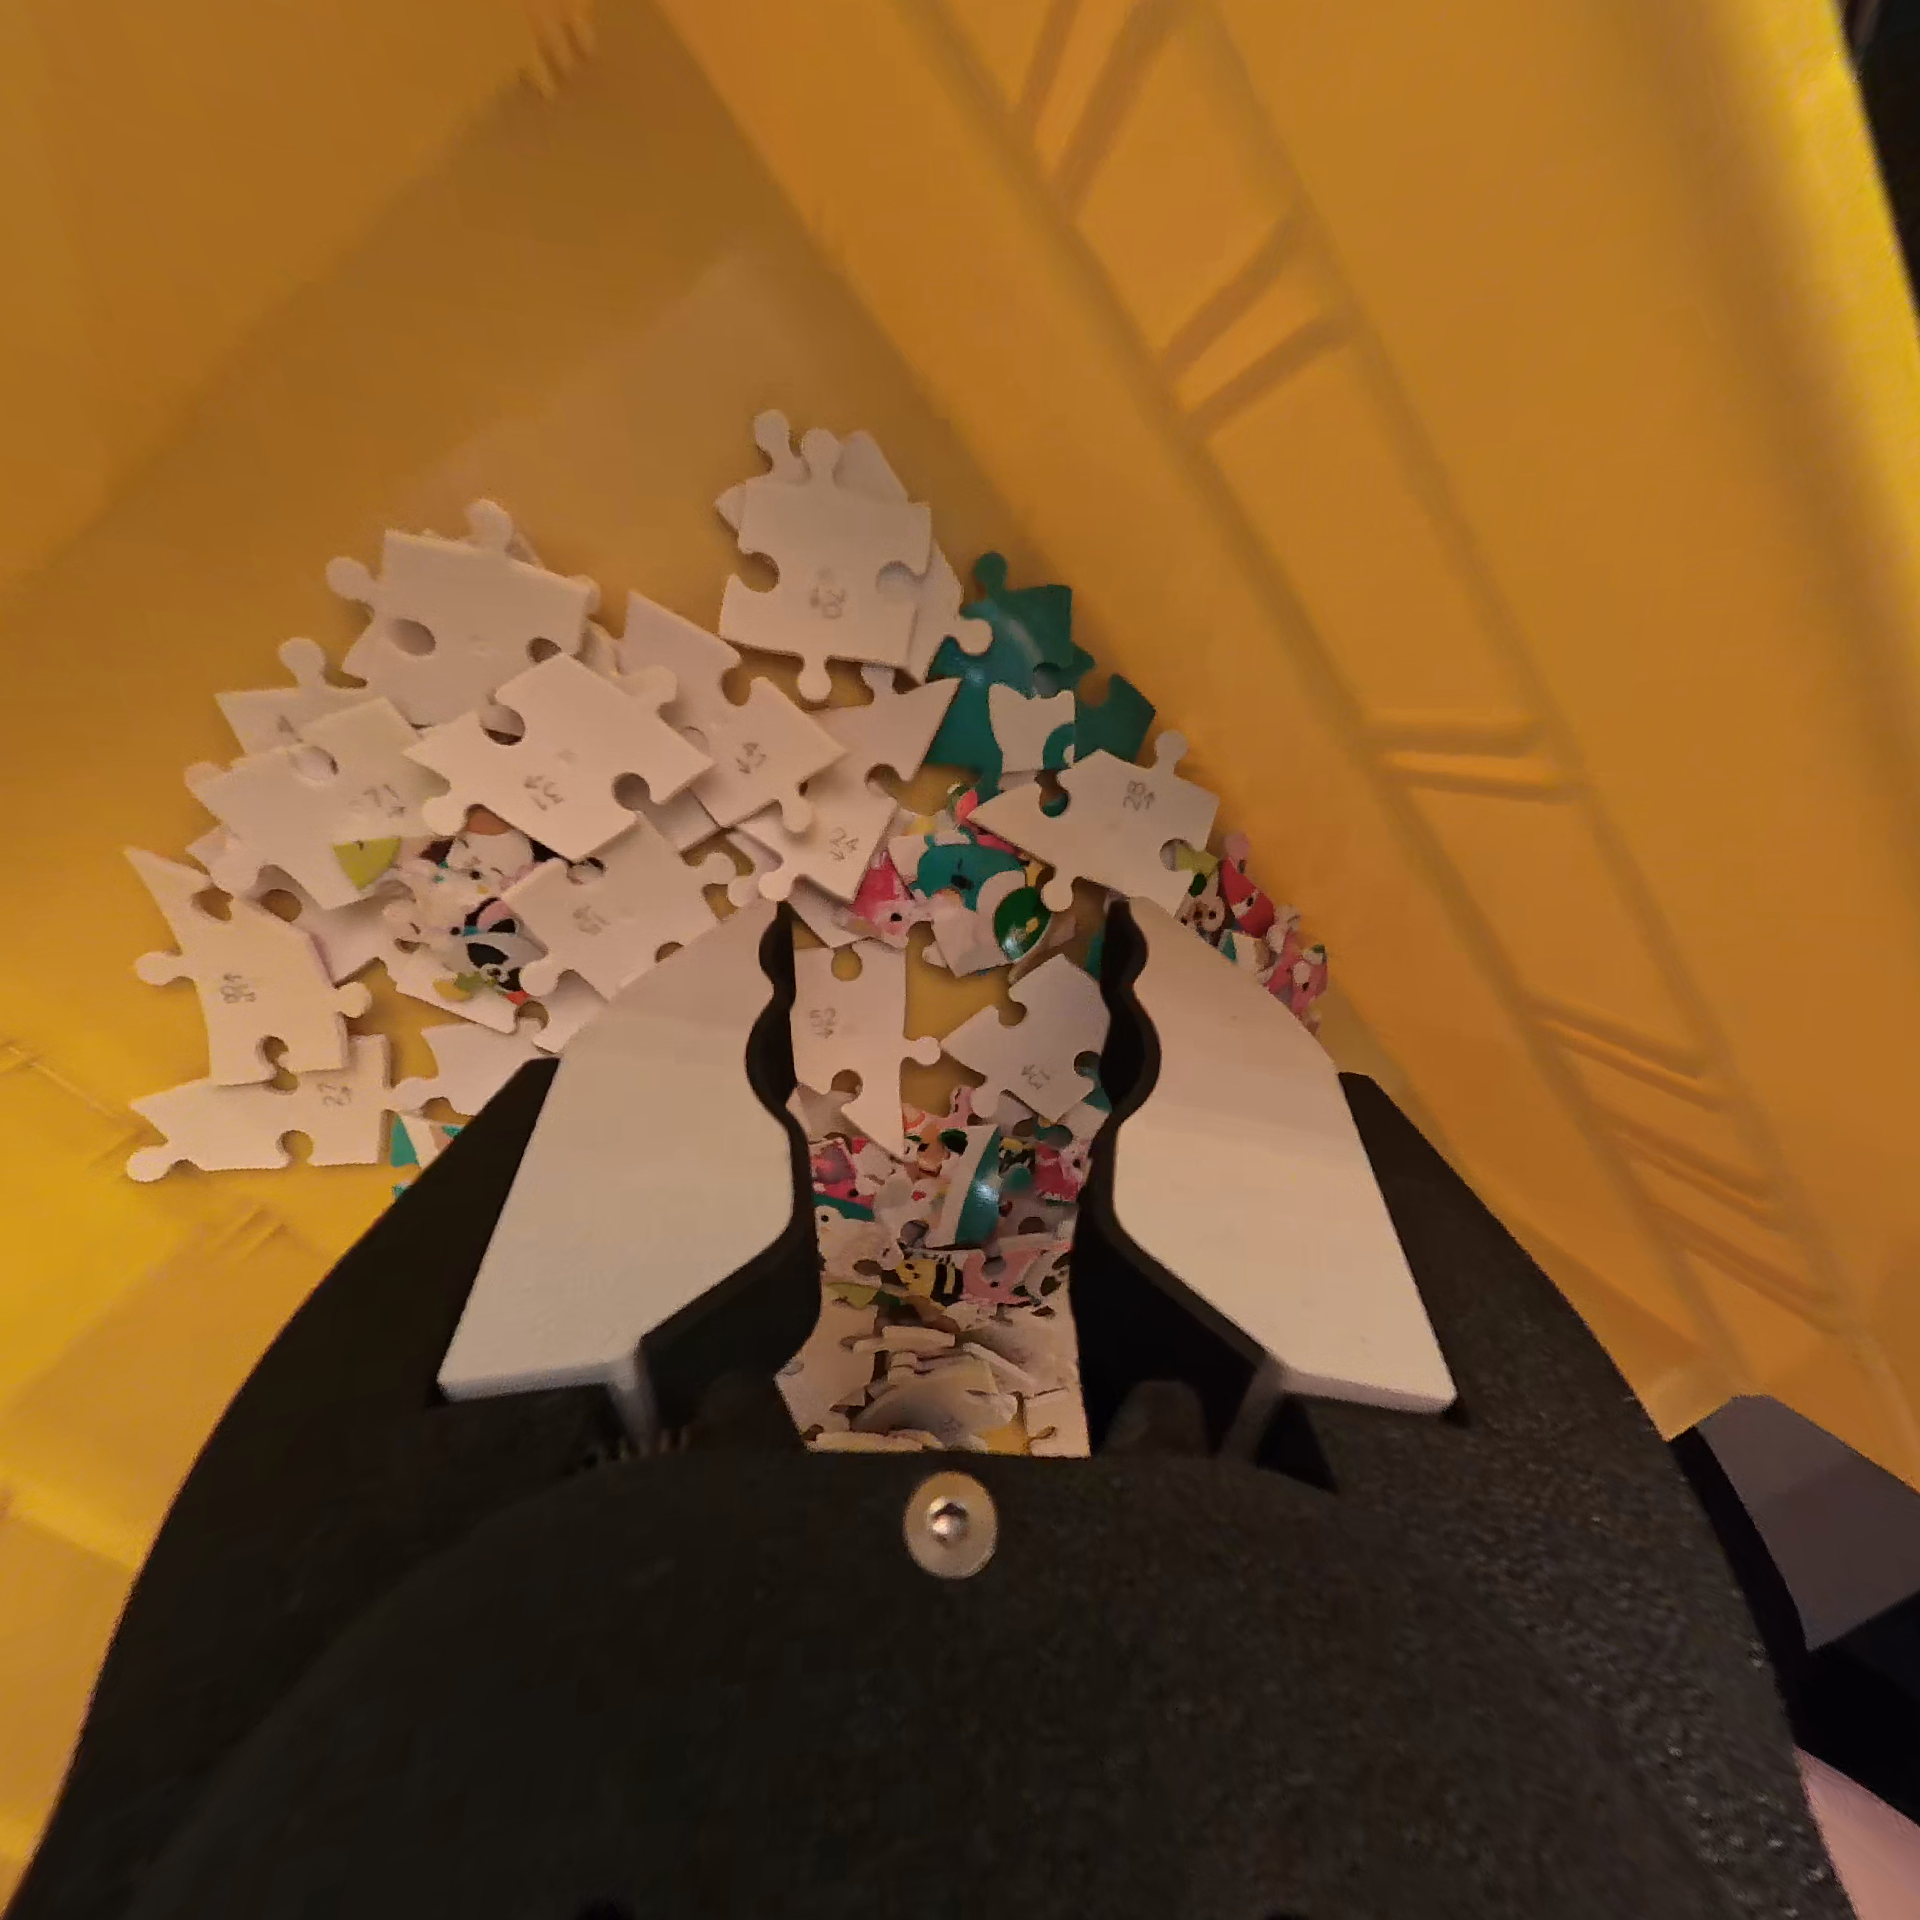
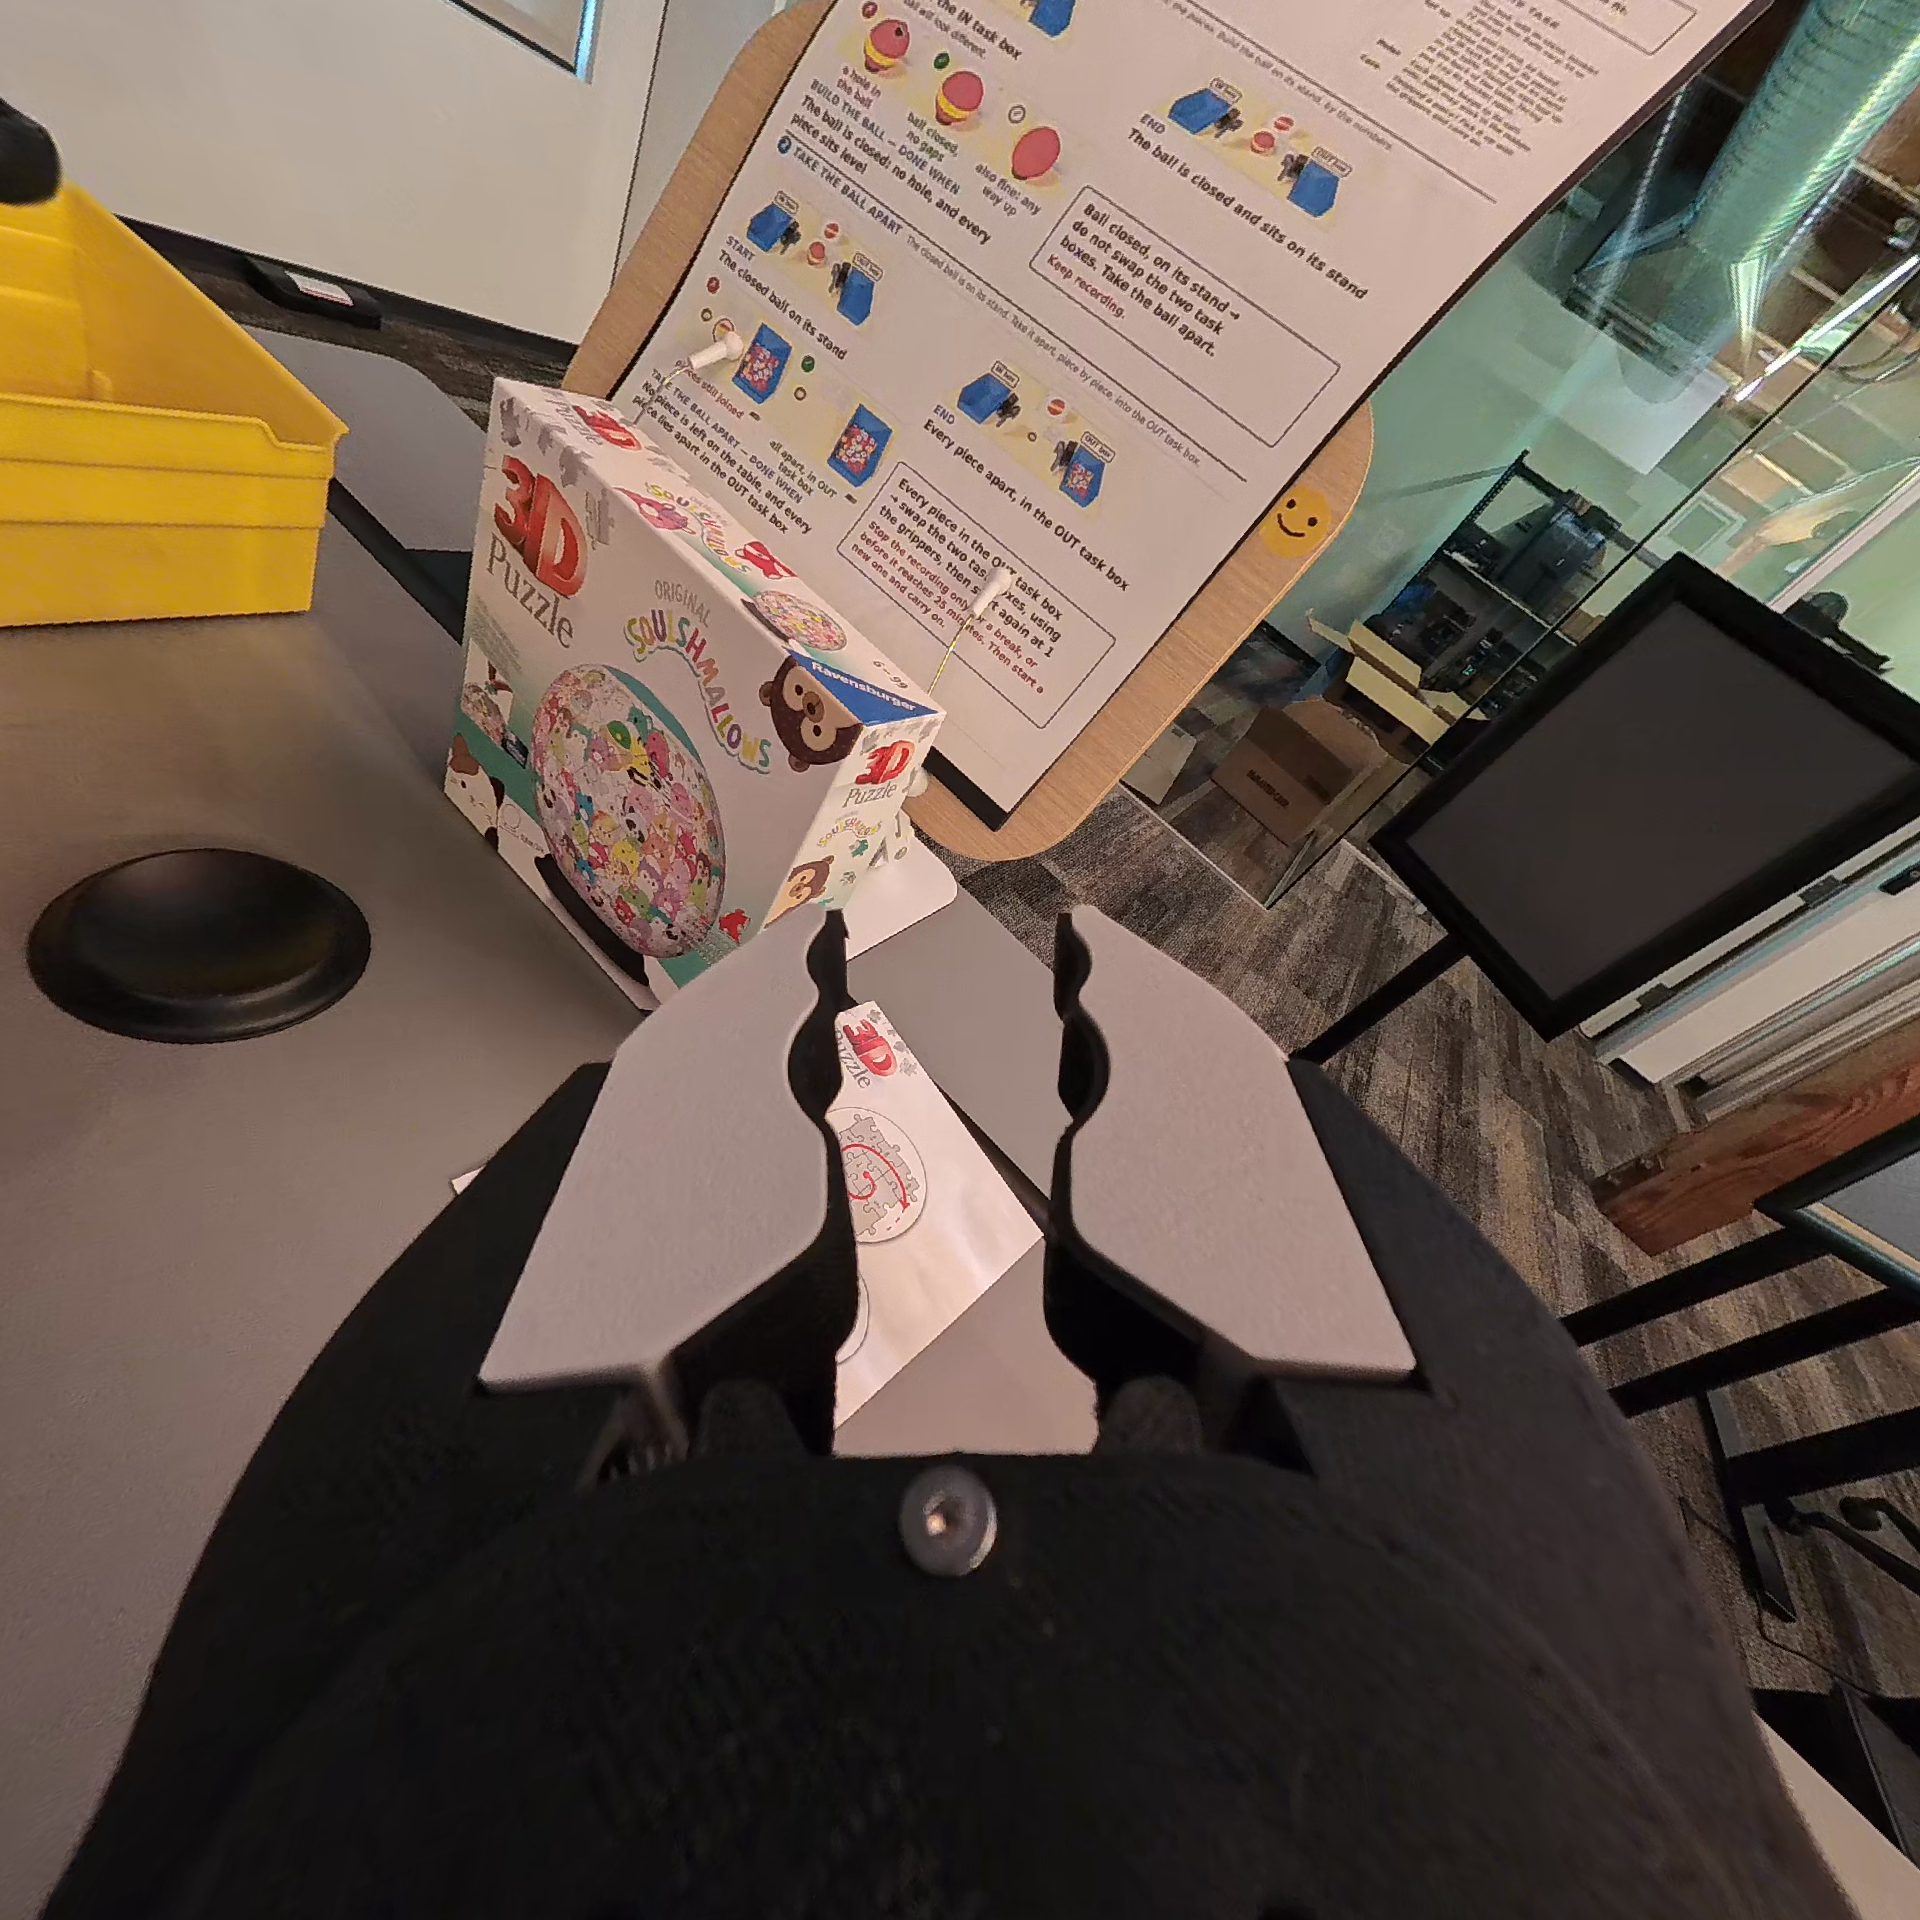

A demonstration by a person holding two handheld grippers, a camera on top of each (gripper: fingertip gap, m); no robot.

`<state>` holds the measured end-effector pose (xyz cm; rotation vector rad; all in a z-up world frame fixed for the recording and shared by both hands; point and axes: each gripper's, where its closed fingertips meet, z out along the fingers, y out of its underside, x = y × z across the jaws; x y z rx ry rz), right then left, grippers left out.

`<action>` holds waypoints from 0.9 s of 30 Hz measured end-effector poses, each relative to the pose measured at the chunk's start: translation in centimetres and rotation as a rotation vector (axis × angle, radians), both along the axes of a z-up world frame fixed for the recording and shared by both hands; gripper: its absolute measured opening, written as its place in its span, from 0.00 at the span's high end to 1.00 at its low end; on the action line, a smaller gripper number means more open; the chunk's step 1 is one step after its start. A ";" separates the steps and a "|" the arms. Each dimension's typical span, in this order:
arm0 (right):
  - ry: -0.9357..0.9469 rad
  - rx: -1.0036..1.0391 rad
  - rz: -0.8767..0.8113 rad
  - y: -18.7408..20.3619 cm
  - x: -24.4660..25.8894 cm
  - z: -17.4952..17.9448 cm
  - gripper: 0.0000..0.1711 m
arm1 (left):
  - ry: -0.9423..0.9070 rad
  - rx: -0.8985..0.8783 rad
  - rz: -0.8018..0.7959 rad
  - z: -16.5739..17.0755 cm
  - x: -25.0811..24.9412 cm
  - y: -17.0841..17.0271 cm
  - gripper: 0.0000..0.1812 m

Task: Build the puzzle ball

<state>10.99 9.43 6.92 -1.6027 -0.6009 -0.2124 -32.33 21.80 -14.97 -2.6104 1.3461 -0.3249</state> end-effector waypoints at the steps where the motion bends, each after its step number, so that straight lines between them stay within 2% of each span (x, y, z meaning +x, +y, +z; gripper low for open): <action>1: -0.002 0.000 0.000 0.0 0.0 0.0 0.77 | 0.021 0.010 -0.002 -0.1 0.0 0.1 0.69; 6: -0.003 0.002 0.000 0.0 0.0 0.1 0.77 | 0.109 0.056 -0.016 -0.3 -0.2 0.3 0.77; 9: -0.002 0.003 0.000 0.0 0.0 0.1 0.77 | 0.126 0.061 -0.010 -0.2 -0.7 0.3 0.78; 17: -0.005 -0.001 0.000 0.1 -0.1 -0.1 0.77 | 0.049 0.103 0.057 1.8 -2.2 1.2 0.93; 22: -0.007 -0.002 0.000 0.1 -0.1 -0.2 0.77 | -0.011 0.087 0.049 2.4 -2.3 0.8 0.98; 27: -0.005 -0.001 -0.002 0.1 0.0 -0.1 0.77 | -0.038 0.087 0.031 3.0 -2.1 0.5 0.98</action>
